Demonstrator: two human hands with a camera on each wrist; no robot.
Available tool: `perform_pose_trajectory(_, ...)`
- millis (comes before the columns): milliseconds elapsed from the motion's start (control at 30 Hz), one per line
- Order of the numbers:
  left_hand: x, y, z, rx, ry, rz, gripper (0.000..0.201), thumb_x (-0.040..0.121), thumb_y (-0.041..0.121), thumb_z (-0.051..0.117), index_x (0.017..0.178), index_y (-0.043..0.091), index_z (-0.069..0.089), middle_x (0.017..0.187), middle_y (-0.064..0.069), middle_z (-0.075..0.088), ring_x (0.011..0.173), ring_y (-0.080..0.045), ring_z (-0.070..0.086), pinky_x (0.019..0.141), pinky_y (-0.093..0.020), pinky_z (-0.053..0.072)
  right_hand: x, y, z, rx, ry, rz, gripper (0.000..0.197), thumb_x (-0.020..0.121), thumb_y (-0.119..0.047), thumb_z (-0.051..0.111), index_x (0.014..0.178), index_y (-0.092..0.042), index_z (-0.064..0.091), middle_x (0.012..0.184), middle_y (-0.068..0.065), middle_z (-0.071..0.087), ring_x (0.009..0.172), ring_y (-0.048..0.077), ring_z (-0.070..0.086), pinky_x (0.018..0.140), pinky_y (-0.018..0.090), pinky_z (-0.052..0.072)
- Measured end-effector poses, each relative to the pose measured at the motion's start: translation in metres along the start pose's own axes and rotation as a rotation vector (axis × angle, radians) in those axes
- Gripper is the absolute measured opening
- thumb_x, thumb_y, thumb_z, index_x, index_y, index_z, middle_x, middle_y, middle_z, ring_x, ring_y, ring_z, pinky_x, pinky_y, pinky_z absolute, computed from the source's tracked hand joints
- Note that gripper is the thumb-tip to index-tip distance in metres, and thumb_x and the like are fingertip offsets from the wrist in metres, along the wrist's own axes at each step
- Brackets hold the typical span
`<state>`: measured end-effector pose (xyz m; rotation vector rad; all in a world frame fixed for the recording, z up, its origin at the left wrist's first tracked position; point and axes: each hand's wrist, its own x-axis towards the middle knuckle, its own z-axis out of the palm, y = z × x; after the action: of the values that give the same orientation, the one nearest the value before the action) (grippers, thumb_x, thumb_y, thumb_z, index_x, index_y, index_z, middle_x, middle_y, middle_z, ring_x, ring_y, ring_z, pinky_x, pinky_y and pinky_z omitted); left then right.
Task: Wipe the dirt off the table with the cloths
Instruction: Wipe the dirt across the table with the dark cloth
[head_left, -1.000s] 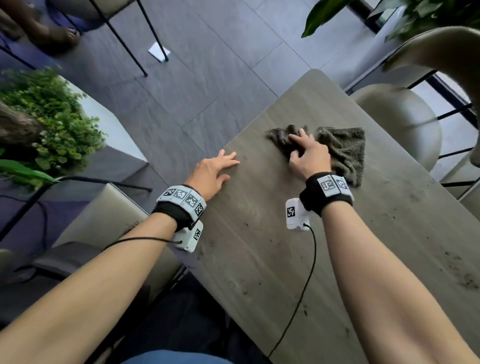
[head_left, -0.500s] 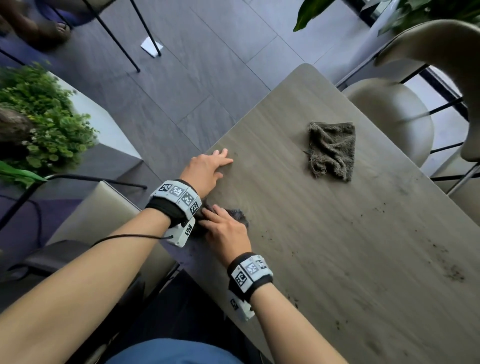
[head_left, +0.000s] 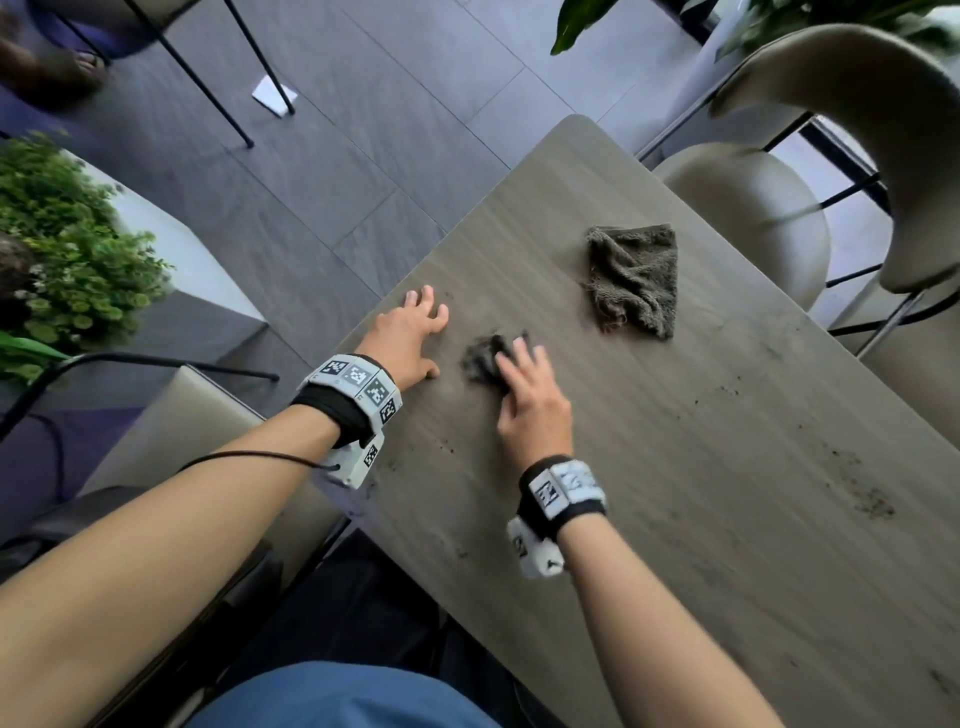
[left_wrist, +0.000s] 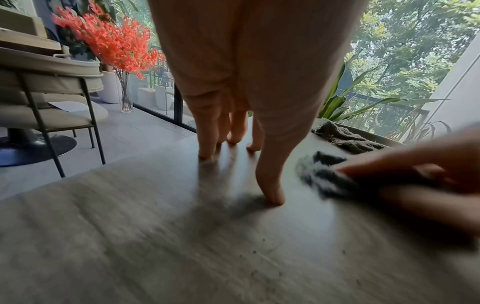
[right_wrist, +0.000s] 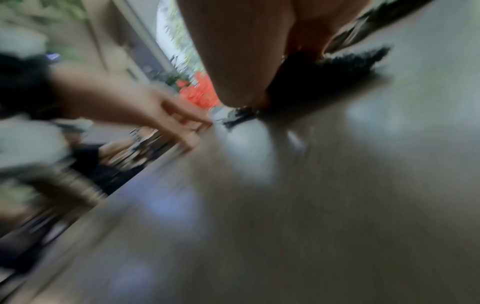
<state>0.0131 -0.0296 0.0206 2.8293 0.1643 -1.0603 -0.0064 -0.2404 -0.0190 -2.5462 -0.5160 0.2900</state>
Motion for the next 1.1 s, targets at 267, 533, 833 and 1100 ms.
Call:
perform_pose_trajectory(267, 0.000, 0.001, 0.000, 0.061, 0.019, 0.008, 0.084, 0.092, 0.048, 0.066, 0.158, 0.022, 0.020, 0.169, -0.010, 0.001, 0.153, -0.025, 0.014, 0.114, -0.042, 0.035, -0.059, -0.034, 0.007, 0.008, -0.260, -0.219, 0.051, 0.070, 0.001, 0.066, 0.116, -0.020, 0.068, 0.138, 0.001, 0.056, 0.129, 0.027, 0.051, 0.090, 0.038, 0.056)
perform_pose_trajectory(533, -0.003, -0.001, -0.007, 0.072, 0.008, -0.005, 0.080, 0.092, 0.054, 0.062, 0.157, 0.027, 0.023, 0.168, -0.006, 0.006, 0.147, -0.027, 0.030, 0.109, -0.043, 0.039, 0.037, 0.058, -0.048, -0.057, -0.061, 0.106, 0.051, 0.079, 0.005, 0.055, 0.121, -0.020, 0.068, 0.143, 0.002, 0.052, 0.136, 0.028, 0.043, 0.110, 0.035, 0.036)
perform_pose_trajectory(833, -0.001, -0.003, 0.001, 0.046, 0.064, -0.007, 0.067, 0.099, 0.047, 0.056, 0.156, 0.027, 0.026, 0.169, -0.004, 0.007, 0.148, -0.028, 0.030, 0.107, -0.043, 0.039, -0.059, -0.031, 0.022, 0.038, -0.016, 0.025, 0.059, 0.069, 0.010, 0.059, 0.121, -0.016, 0.066, 0.144, 0.003, 0.051, 0.137, 0.029, 0.041, 0.109, 0.041, 0.041)
perform_pose_trajectory(1100, 0.006, 0.009, -0.002, 0.082, 0.022, -0.053, 0.084, 0.089, 0.047, 0.070, 0.155, 0.017, 0.027, 0.167, -0.014, 0.006, 0.149, -0.031, 0.022, 0.113, -0.043, 0.036, -0.098, -0.062, 0.024, 0.143, -0.160, -0.050, 0.054, 0.067, 0.007, 0.062, 0.117, -0.015, 0.067, 0.140, 0.006, 0.054, 0.131, 0.031, 0.048, 0.106, 0.042, 0.044)
